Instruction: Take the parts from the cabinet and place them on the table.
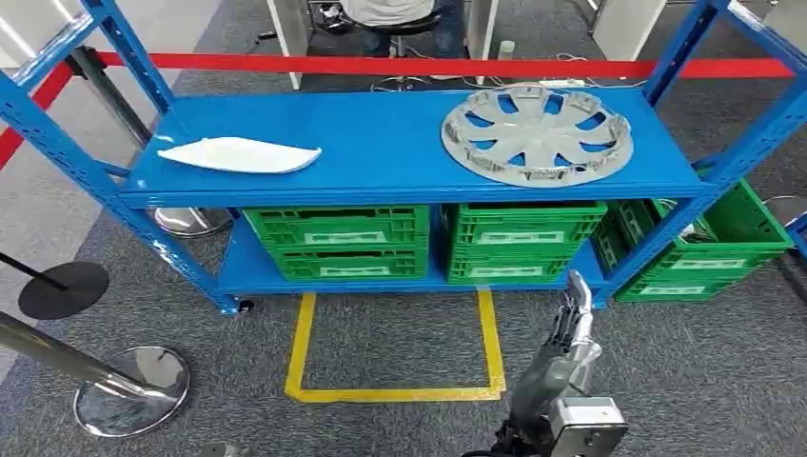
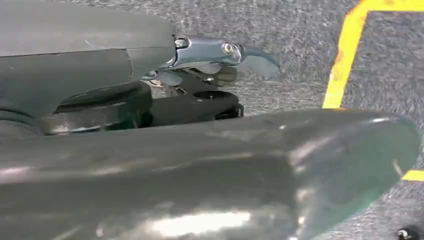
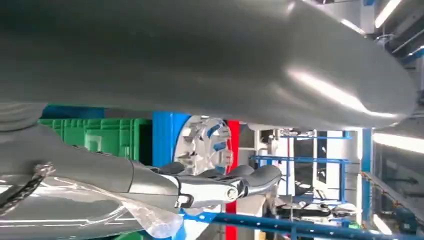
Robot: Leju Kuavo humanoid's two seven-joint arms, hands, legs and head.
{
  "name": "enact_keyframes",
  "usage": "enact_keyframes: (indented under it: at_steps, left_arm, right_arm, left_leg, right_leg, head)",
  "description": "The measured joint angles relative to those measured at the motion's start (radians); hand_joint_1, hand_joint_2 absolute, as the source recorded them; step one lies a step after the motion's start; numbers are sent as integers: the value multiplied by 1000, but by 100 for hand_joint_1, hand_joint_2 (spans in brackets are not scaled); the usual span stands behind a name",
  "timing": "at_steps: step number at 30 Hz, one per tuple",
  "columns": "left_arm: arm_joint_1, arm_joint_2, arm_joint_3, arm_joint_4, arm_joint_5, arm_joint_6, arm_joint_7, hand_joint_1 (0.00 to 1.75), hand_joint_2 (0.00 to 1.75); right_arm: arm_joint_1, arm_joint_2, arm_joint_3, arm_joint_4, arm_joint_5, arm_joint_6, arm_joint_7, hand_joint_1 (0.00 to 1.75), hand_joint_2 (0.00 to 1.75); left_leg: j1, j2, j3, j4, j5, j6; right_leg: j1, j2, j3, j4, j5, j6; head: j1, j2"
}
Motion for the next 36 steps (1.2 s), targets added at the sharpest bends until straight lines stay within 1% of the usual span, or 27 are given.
enact_keyframes:
  at_steps: [2,4,5,6,7,8,9,10,11,12,14,16,17,19,20,21,22,23,25,26,27,30,31,32,33,35,36]
  left_arm:
    - [-1,-2,0,0,-2,0,0,0,0]
    - [-4,-2,0,0,-2,0,0,0,0]
    - [-5,-1,0,0,-2,0,-1,0,0]
    - [-4,0,0,0,-1,0,-1,0,0]
    - [-4,0,0,0,-1,0,-1,0,0]
    - [-4,0,0,0,-1,1,-1,0,0]
    - [-4,0,0,0,-1,1,-1,0,0]
    - [-4,0,0,0,-1,3,-1,0,0]
    - [-4,0,0,0,-1,3,-1,0,0]
    - [-5,1,0,0,-1,4,-1,0,0]
    - [-4,1,0,0,-1,5,-2,0,0]
    - [-6,1,0,0,-1,6,-2,0,0]
    - [-6,1,0,0,-1,6,-2,0,0]
    - [-5,1,0,0,-1,6,-2,0,0]
    - [-4,1,0,0,-1,6,-2,0,0]
    - [-4,1,0,0,0,3,-2,0,0]
    - [-3,1,0,0,3,-11,-3,0,0]
    - [-3,1,0,0,10,-26,-6,0,0]
    - [-2,2,0,0,16,-51,-11,0,0]
    - [-3,3,0,0,19,-59,-12,0,0]
    - [-4,3,0,0,19,-60,-12,0,0]
    - [-3,3,1,0,18,-30,1,0,0]
    - [-3,3,1,0,16,-24,1,0,0]
    - [-4,3,2,0,13,-22,2,0,0]
    - [-6,2,1,0,11,-21,2,0,0]
    - [-6,0,1,0,11,-20,2,0,0]
    - [-5,1,1,0,11,-19,2,0,0]
  right_arm:
    - [-3,0,0,-3,2,0,-1,0,0]
    - [-1,-1,-1,-3,0,0,0,0,0]
    - [1,-2,-1,-3,0,0,0,0,0]
    - [3,-3,-2,-3,0,0,0,0,0]
    - [3,-4,-2,-2,0,0,0,0,0]
    - [3,-4,-2,-2,0,0,0,0,0]
    - [3,-4,-2,-2,0,0,0,0,0]
    - [2,-4,-2,-2,0,0,0,0,0]
    - [1,-4,-1,-2,0,0,1,0,0]
    - [0,-4,-1,-2,0,0,0,0,0]
    - [4,-4,0,-2,0,0,0,0,0]
    - [3,-4,0,-2,0,0,0,0,0]
    - [3,-4,0,-2,0,0,0,0,0]
    - [4,-4,0,-2,0,0,0,0,0]
    - [4,-4,0,-2,0,0,0,0,0]
    - [4,-4,0,-2,0,0,0,0,0]
    - [4,-4,0,-2,0,0,0,0,0]
    - [4,-4,0,-2,0,0,0,0,0]
    - [3,-4,0,-2,1,0,0,0,0]
    - [3,-4,0,-2,1,0,0,0,0]
    - [4,-4,0,-2,1,0,0,0,0]
    - [2,-4,0,-2,2,0,0,0,0]
    - [3,-4,0,-3,2,0,0,0,0]
    - [2,-4,0,-4,3,0,0,0,0]
    - [0,-4,0,-4,3,0,0,0,0]
    - [3,-4,-1,-4,2,0,0,0,0]
    - [4,-5,-1,-4,2,0,1,0,0]
  left_leg:
    - [7,2,18,-18,2,5]
    - [6,2,19,-17,-3,11]
    - [6,3,19,-17,-5,11]
    - [6,2,20,-16,-6,10]
    - [6,2,23,-16,-9,10]
    - [6,1,28,-16,-12,8]
    - [6,0,34,-15,-15,4]
    - [7,-1,38,-13,-20,-1]
    - [-1,-1,38,-8,-24,-8]
    - [-1,-1,35,-4,-25,-12]
    - [1,0,38,-7,-22,-17]
    - [2,0,38,1,-35,-25]
    - [3,1,24,39,-64,-33]
    - [9,2,-45,190,-140,-42]
    - [9,2,-81,265,-167,-44]
    - [10,2,-101,307,-173,-44]
    - [9,2,-97,296,-149,-43]
    - [9,2,-76,248,-107,-39]
    - [6,2,15,66,-13,-22]
    - [1,5,42,24,-26,-12]
    - [-1,6,59,-8,-37,-9]
    - [-4,3,53,-7,-36,-7]
    - [8,3,63,-23,-32,-3]
    - [7,3,68,-26,-33,0]
    - [7,4,69,-26,-36,4]
    - [6,4,72,-26,-43,10]
    - [6,4,74,-26,-46,11]
  right_leg:
    - [-1,1,-30,52,-34,7]
    - [-4,0,-124,218,-102,15]
    - [-4,0,-169,288,-121,17]
    - [-4,0,-191,313,-115,19]
    - [-4,0,-188,288,-79,19]
    - [-5,0,-162,221,-28,19]
    - [-5,-1,-119,125,27,18]
    - [-6,-3,-79,40,63,16]
    - [-1,-3,-68,19,41,13]
    - [-3,2,-59,14,48,0]
    - [1,4,-59,16,49,-9]
    - [-8,1,-53,10,53,-21]
    - [-8,1,-51,10,51,-27]
    - [-8,-2,-51,10,50,-31]
    - [-7,-2,-51,10,49,-32]
    - [-7,-1,-50,10,48,-33]
    - [-7,2,-48,10,39,-34]
    - [-7,5,-43,10,31,-35]
    - [-5,2,-24,9,21,-31]
    - [-6,1,-25,7,16,-28]
    - [-2,2,-22,11,18,-19]
    - [-5,-1,-11,1,21,-5]
    - [-5,-1,-20,3,10,2]
    - [-4,-2,-28,28,-4,5]
    - [-4,-1,-60,88,-31,7]
    - [-5,-1,-157,254,-89,12]
    - [-5,-1,-196,308,-94,14]
  head:
    - [5,0]
    - [6,0]
    - [5,0]
    - [6,0]
    - [6,0]
    - [6,0]
    - [6,0]
    - [6,0]
    - [6,0]
    - [5,0]
    - [3,0]
    - [5,0]
    - [-2,0]
    - [-4,0]
    - [-4,0]
    - [-5,0]
    - [-4,0]
    - [-5,0]
    - [-5,0]
    - [-3,0]
    - [-5,0]
    - [-3,0]
    - [-3,0]
    - [2,0]
    - [5,0]
    - [6,0]
    - [6,0]
